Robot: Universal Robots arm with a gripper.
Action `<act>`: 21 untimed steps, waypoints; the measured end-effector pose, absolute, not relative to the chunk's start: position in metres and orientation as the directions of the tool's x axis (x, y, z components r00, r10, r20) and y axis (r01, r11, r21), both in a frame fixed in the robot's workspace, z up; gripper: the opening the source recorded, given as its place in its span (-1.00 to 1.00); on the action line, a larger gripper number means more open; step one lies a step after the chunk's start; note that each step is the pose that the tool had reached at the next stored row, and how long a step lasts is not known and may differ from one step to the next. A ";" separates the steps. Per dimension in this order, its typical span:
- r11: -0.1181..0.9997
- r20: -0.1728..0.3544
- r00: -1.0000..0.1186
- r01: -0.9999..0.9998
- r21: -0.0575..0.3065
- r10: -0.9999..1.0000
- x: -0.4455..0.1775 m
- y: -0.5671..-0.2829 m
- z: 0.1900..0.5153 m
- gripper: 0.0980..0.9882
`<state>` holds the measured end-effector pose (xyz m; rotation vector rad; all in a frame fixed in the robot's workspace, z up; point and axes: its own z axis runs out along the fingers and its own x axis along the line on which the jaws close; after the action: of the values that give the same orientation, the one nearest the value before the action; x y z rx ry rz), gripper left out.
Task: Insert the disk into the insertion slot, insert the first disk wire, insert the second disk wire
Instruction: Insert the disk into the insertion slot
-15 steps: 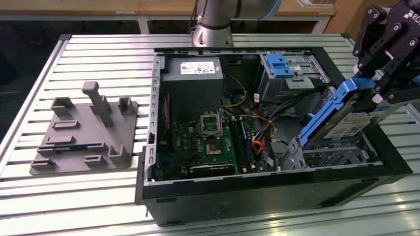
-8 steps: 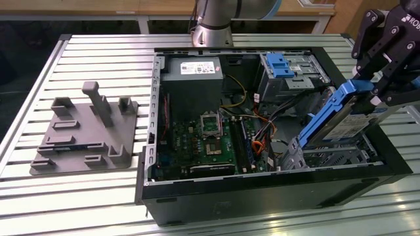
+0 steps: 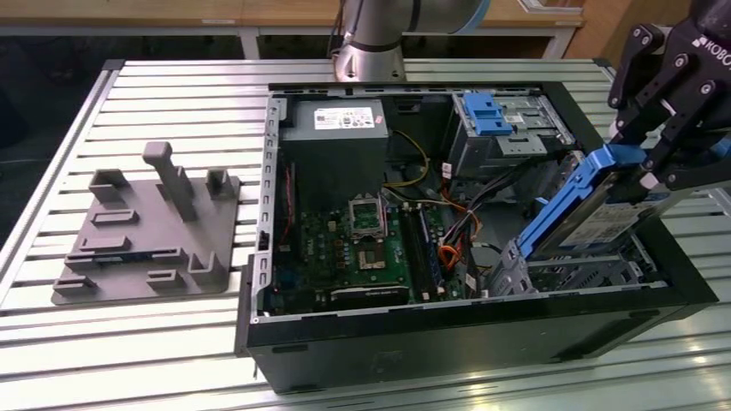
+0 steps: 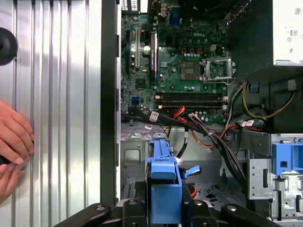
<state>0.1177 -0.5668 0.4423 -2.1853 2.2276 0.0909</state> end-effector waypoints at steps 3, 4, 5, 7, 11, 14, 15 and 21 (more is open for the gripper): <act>0.018 -0.055 -0.020 -0.999 0.028 -0.998 0.118 -0.567 0.440 -0.40; 0.018 -0.055 -0.020 -0.999 0.028 -0.998 0.118 -0.567 0.439 -0.40; 0.018 -0.055 -0.020 -0.999 0.028 -0.998 0.118 -0.567 0.439 -0.40; 0.018 -0.055 -0.020 -0.999 0.029 -0.998 0.118 -0.567 0.437 -0.40; 0.018 -0.055 -0.020 -0.999 0.029 -0.998 0.118 -0.567 0.433 -0.40; 0.019 -0.055 -0.020 -0.999 0.029 -0.998 0.118 -0.567 0.429 -0.40; 0.019 -0.055 -0.020 -0.999 0.029 -0.998 0.118 -0.567 0.428 -0.40; 0.018 -0.055 -0.020 -0.999 0.029 -0.998 0.118 -0.567 0.422 -0.40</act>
<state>0.1177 -0.5675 0.4222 -2.1856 2.2281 0.0917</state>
